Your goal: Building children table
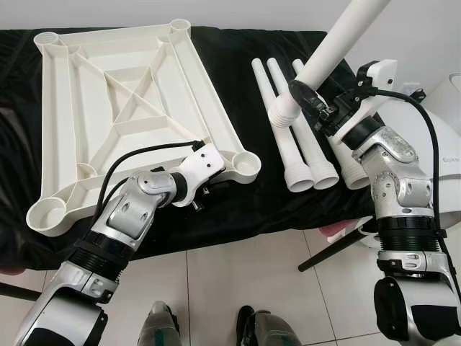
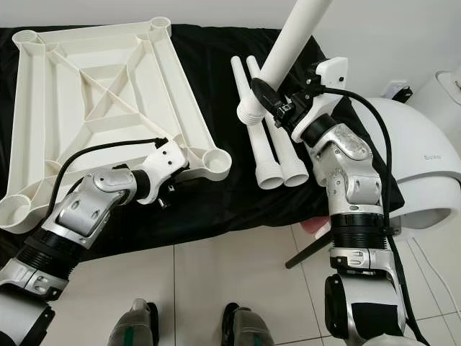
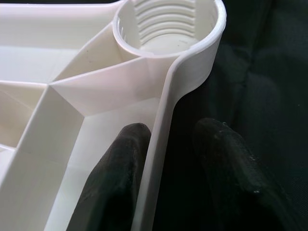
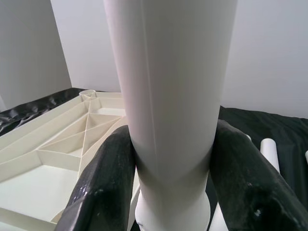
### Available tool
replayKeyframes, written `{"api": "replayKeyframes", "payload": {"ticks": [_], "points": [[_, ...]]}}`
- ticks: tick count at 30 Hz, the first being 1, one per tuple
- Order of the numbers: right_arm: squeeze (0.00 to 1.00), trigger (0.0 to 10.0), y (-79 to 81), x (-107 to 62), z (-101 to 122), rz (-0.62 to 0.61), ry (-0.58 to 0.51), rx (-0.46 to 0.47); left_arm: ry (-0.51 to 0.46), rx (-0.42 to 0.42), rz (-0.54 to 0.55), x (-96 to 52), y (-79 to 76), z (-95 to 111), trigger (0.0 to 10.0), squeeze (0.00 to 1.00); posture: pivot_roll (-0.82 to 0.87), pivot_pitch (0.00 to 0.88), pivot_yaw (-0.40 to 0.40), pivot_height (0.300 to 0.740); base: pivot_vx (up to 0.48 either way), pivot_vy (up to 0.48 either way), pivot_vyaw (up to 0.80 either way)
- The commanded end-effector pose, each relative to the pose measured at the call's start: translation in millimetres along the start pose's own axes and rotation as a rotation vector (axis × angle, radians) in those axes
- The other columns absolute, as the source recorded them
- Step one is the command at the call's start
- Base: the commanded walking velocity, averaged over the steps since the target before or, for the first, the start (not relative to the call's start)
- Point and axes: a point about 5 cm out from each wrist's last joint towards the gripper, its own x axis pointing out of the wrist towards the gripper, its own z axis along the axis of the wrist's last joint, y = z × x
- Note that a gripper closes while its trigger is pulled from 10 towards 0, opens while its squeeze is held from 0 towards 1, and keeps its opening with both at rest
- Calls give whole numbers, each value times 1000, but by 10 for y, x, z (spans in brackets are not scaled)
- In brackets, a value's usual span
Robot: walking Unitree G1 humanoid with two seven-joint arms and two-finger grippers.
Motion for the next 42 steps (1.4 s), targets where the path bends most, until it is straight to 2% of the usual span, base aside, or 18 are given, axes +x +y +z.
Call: {"api": "replayKeyframes", "payload": {"ticks": [1,6,7,8,9,10,11,14,15,16,17,26,33,42], "points": [[0,10000,5,-25,54,16,-21,-7,71,-24,-64,24,-80,-158,10000,0,63,181,-30,740,0,0,0],[0,10000,13,-31,34,29,-16,-1,63,-19,-66,0,-60,-139,10000,0,64,177,-32,740,0,0,0],[0,10000,30,-30,28,44,-17,4,58,-19,-62,-8,-43,-130,7725,0,65,175,-32,740,0,0,0],[0,10000,42,-29,24,54,-18,8,55,-18,-60,-14,-32,-124,7725,0,65,175,-32,740,0,0,0],[0,10000,63,-32,18,75,-17,21,50,-23,-54,-21,-16,-117,4157,0,66,174,-32,740,0,0,0],[0,10000,77,-34,14,88,-16,30,47,-26,-50,-25,-7,-112,4157,0,66,174,-32,740,0,0,0],[0,10000,119,-45,7,128,-16,49,45,-24,-51,-33,-1,-107,0,0,67,174,-33,740,0,0,0],[0,10000,182,-67,-6,188,-13,74,45,-21,-47,-41,13,-102,0,0,68,174,-34,740,0,0,0],[0,10000,217,-82,-24,222,-6,92,47,-14,-49,-49,16,-98,1725,0,69,177,-36,740,0,0,0],[0,10000,235,-91,-35,241,-1,103,49,-10,-51,-53,19,-96,1725,0,69,177,-36,740,0,0,0],[0,10000,255,-101,-49,260,0,108,52,-10,-40,-55,33,-91,10000,0,70,178,-38,740,0,0,0],[0,10000,317,-111,-149,316,32,127,52,-7,-13,-73,86,-63,10000,0,77,184,-44,740,0,0,0],[0,10000,397,-138,-325,379,97,146,53,-1,7,-110,136,-36,10000,0,84,189,-52,740,0,0,0],[0,10000,443,-95,-448,415,126,168,42,6,13,-143,119,7,10000,0,97,197,-67,740,0,0,0]]}}
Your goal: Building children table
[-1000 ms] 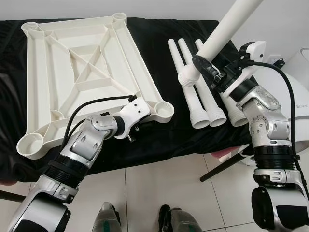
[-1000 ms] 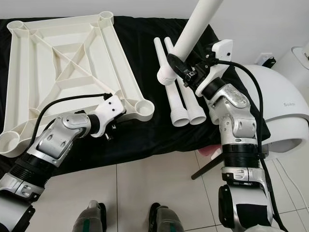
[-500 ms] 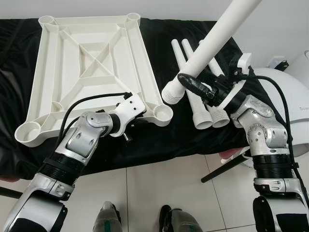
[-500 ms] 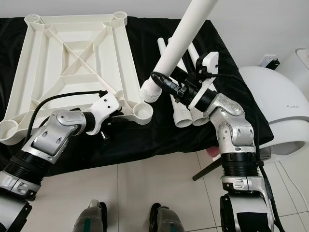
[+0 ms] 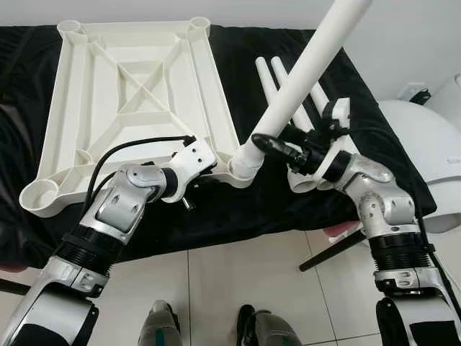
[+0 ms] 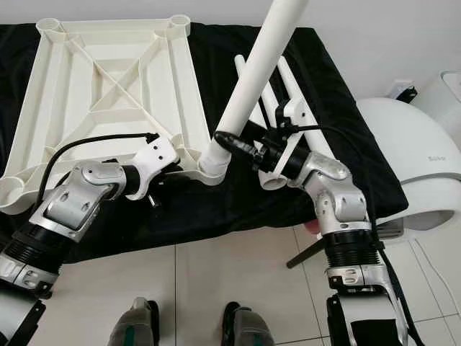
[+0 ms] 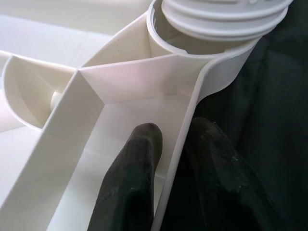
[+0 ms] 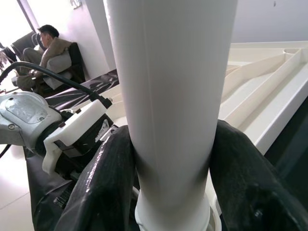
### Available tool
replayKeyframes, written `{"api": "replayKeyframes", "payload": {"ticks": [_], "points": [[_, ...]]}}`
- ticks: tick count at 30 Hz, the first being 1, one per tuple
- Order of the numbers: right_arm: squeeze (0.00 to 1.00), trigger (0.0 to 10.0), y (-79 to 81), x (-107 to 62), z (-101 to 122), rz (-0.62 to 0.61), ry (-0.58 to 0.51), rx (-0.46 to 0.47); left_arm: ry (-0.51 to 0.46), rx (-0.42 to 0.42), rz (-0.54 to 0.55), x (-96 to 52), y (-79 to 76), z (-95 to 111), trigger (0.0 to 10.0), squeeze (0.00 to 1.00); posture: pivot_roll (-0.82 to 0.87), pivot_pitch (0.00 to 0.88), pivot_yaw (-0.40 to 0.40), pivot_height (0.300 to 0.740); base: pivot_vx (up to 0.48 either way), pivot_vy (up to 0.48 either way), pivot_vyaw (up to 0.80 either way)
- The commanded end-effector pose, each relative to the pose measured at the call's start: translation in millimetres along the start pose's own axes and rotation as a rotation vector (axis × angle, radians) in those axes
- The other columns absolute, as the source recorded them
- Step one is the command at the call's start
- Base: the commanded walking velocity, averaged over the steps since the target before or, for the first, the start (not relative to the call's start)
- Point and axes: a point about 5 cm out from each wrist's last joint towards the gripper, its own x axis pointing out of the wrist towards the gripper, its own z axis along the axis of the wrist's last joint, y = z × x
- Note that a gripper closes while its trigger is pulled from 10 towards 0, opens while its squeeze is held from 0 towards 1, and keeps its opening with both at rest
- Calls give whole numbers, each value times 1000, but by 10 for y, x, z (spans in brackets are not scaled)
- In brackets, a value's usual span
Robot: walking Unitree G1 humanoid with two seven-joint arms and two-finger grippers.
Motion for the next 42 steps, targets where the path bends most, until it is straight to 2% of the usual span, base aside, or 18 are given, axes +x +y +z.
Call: {"api": "replayKeyframes", "payload": {"ticks": [1,4,15,27,42], "points": [[0,10000,5,18,-25,17,8,-12,6,12,-10,-8,-19,0,10000,0,97,197,-67,740,0,0,0],[0,10000,-34,71,-95,29,34,-4,1,10,-4,-22,-34,12,10000,0,105,201,-77,740,0,0,0],[0,10000,-79,127,-142,94,99,-28,-9,13,-5,-34,-102,45,10000,0,110,212,-92,740,0,0,0],[0,10000,-185,122,-65,127,139,-76,-3,14,4,-44,-146,33,10000,0,109,216,-101,740,0,0,0],[0,10000,-192,95,-61,155,152,-104,-6,24,11,-39,-153,55,10000,0,106,204,-89,740,0,0,0]]}}
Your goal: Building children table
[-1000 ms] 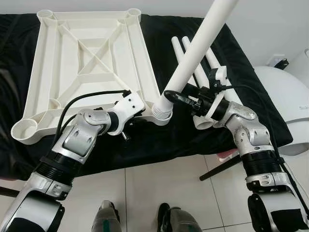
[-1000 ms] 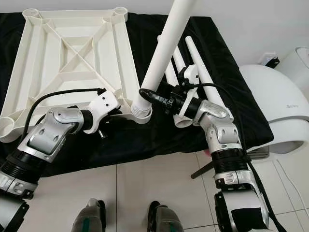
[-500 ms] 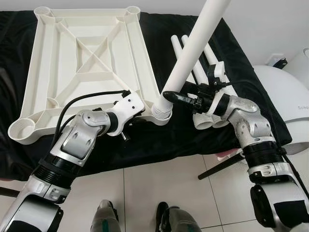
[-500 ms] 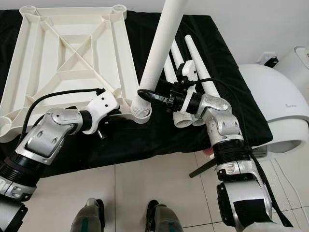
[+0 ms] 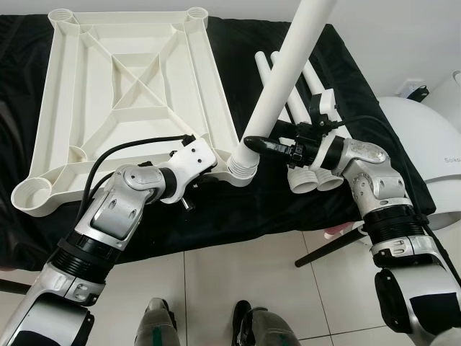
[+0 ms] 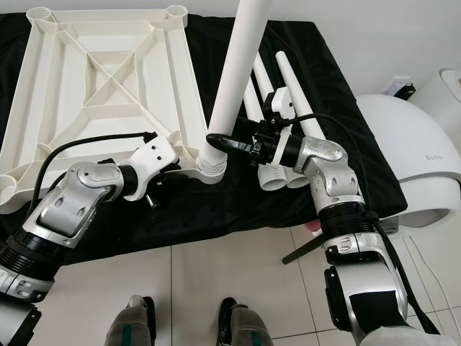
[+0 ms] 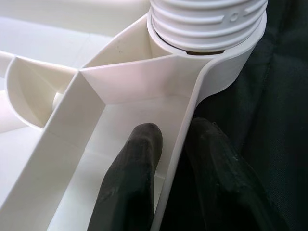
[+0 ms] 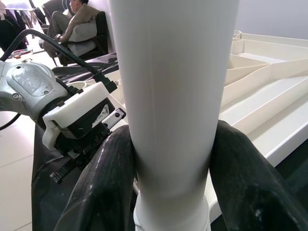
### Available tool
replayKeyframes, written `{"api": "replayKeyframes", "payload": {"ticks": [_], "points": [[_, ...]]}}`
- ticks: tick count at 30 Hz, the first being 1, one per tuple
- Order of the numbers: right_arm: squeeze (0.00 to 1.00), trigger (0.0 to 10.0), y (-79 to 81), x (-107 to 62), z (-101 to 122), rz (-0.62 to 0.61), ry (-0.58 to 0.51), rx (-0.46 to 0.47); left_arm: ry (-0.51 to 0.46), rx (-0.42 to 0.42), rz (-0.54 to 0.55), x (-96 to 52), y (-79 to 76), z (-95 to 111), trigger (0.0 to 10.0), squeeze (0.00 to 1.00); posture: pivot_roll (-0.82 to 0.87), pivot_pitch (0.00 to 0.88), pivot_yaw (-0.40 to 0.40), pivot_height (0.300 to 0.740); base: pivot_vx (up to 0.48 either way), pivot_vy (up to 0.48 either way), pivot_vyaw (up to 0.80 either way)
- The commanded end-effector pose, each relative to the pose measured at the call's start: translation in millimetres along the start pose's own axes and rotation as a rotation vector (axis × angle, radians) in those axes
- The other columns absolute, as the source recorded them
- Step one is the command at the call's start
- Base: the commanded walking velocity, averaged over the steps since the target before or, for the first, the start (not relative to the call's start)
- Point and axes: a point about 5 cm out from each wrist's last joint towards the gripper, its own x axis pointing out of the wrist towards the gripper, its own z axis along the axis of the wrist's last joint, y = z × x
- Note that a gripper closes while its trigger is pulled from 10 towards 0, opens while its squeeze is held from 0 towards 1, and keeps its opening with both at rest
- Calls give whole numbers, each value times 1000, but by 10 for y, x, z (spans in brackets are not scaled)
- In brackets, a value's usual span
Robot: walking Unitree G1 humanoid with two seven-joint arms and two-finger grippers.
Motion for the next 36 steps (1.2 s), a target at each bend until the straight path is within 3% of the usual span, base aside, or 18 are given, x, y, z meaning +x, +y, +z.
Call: {"api": "replayKeyframes", "payload": {"ticks": [1,15,28,30,36], "points": [[0,10000,18,-44,-134,2,75,19,3,10,-5,55,-87,-2,10000,0,106,204,-89,740,0,0,0],[0,10000,184,39,-311,-20,69,5,3,40,62,56,-40,28,10000,0,110,211,-80,740,0,0,0],[0,10000,232,107,-379,-148,-6,51,-9,63,84,81,-24,83,10000,0,99,215,-73,740,0,0,0],[0,10000,256,104,-422,-214,-34,67,-15,64,86,84,-22,101,10000,0,98,216,-72,740,0,0,0],[0,10000,303,93,-439,-224,-46,77,-17,65,88,80,-19,104,10000,0,99,217,-71,740,0,0,0]]}}
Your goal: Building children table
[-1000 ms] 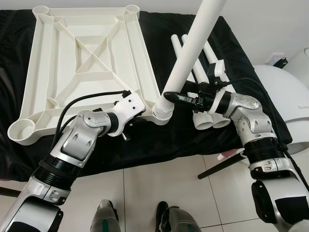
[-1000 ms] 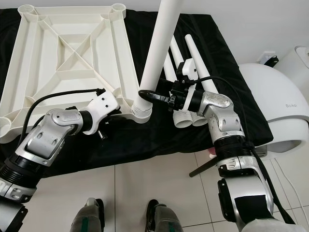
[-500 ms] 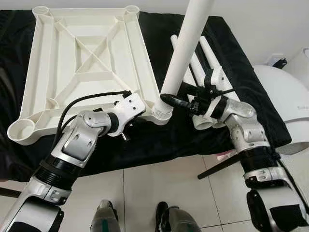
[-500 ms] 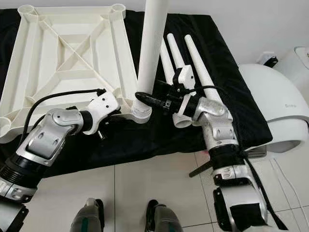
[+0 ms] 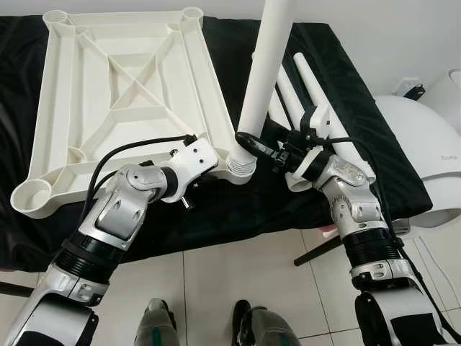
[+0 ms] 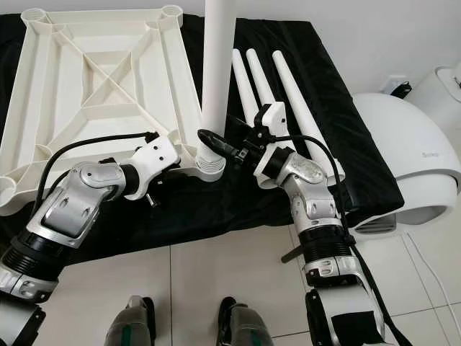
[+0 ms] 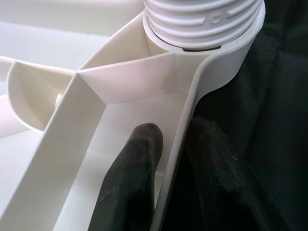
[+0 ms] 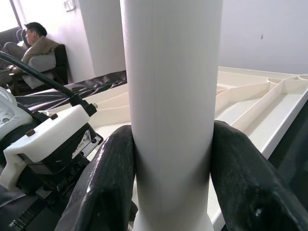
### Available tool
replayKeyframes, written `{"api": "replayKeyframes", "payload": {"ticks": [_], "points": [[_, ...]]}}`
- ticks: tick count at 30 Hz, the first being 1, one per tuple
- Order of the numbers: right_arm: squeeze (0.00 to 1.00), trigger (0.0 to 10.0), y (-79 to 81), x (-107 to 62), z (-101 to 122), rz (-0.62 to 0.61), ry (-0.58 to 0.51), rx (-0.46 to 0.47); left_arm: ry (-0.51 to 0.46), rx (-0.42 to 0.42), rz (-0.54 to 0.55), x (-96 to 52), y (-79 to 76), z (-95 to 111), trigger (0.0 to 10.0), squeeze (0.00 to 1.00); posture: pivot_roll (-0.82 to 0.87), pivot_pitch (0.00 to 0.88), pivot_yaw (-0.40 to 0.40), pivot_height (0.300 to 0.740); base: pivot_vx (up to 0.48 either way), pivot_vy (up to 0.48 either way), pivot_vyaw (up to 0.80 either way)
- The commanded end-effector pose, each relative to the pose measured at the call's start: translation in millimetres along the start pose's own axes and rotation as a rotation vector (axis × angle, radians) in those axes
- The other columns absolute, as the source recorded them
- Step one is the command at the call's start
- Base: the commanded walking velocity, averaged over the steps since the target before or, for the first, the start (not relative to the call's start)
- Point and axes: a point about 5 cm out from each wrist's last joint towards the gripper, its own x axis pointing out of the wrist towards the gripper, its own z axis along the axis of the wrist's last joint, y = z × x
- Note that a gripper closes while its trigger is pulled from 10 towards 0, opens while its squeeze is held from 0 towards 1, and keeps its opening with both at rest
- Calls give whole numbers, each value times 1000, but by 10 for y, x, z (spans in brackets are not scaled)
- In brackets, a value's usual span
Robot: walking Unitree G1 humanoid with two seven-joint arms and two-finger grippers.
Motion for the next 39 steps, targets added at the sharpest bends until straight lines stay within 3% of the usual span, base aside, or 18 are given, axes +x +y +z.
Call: {"api": "replayKeyframes", "payload": {"ticks": [1,16,39], "points": [[0,10000,79,-102,-263,-22,97,80,-34,37,64,39,-8,86,10000,0,99,217,-71,740,0,0,0],[0,10000,148,-238,-286,-28,93,82,-41,46,69,38,30,119,10000,0,90,211,-61,740,0,0,0],[0,10000,180,-235,-307,-63,104,81,-51,49,78,47,49,149,10000,0,87,203,-61,740,0,0,0]]}}
